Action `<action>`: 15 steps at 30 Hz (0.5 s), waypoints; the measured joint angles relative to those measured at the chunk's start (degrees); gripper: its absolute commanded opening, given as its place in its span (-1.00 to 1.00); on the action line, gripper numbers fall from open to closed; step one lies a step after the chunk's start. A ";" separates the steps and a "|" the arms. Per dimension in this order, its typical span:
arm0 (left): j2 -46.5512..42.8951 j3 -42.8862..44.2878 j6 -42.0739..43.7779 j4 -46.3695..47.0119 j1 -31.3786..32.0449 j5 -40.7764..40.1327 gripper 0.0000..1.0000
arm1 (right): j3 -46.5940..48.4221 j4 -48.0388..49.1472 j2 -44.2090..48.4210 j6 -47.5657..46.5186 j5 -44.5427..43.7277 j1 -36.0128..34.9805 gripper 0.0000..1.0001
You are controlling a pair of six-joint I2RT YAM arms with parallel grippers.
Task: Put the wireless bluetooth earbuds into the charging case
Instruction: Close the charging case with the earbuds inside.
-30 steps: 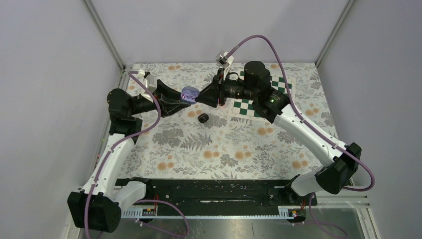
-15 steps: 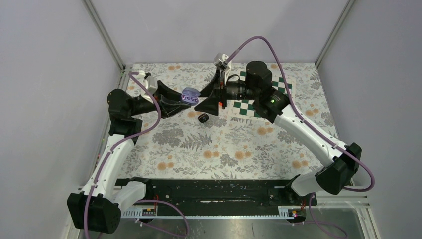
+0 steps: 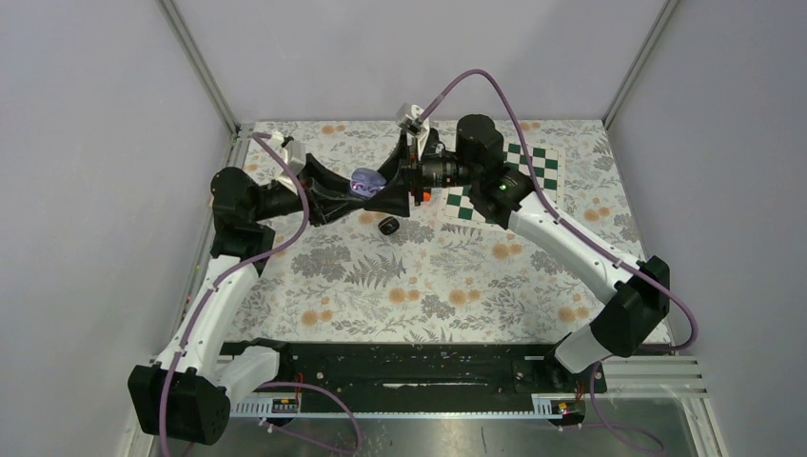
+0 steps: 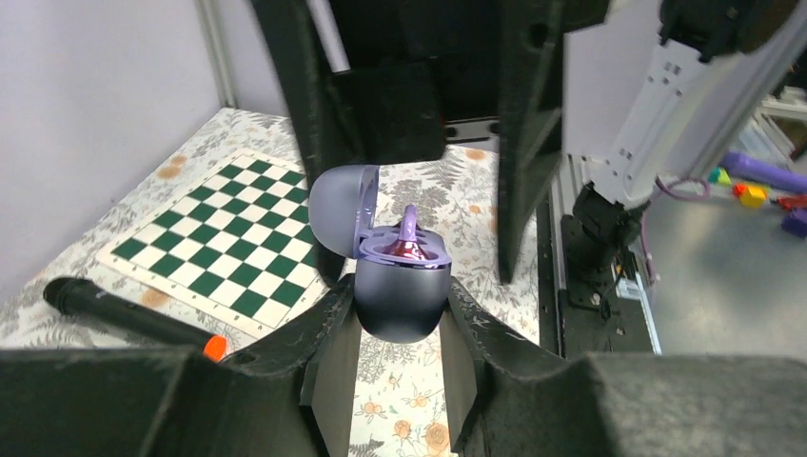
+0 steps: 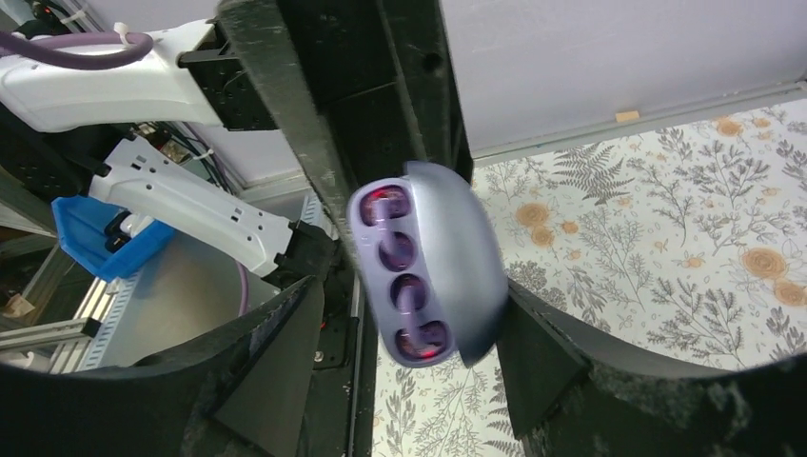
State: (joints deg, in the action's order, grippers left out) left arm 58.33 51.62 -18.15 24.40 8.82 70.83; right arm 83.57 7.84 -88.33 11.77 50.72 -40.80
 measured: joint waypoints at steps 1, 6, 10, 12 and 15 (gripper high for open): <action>0.02 0.00 -0.42 -0.76 0.02 -1.36 -1.00 | 0.09 0.07 0.07 -0.39 0.00 -0.04 0.42; 0.98 0.00 -3.78 -4.11 0.31 -7.82 -1.00 | -0.20 -2.91 2.12 -5.05 -4.11 -0.09 0.58; 2.47 -0.50 -4.63 -5.44 0.31 -10.71 -1.00 | -2.73 -10.95 7.13 -9.90 -14.29 0.04 0.77; 3.45 -1.86 -5.31 -6.08 -0.04 -11.76 -0.92 | -5.51 -14.82 10.75 -12.83 -20.22 0.63 0.93; 5.16 -5.38 -7.28 -7.67 -0.17 -14.01 -0.79 | -12.17 -22.95 17.44 -19.21 -29.07 2.97 0.99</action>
State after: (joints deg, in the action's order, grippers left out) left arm 63.48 46.24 -25.43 16.73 8.64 56.82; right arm 71.40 -15.11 -70.89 -7.44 21.65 -37.82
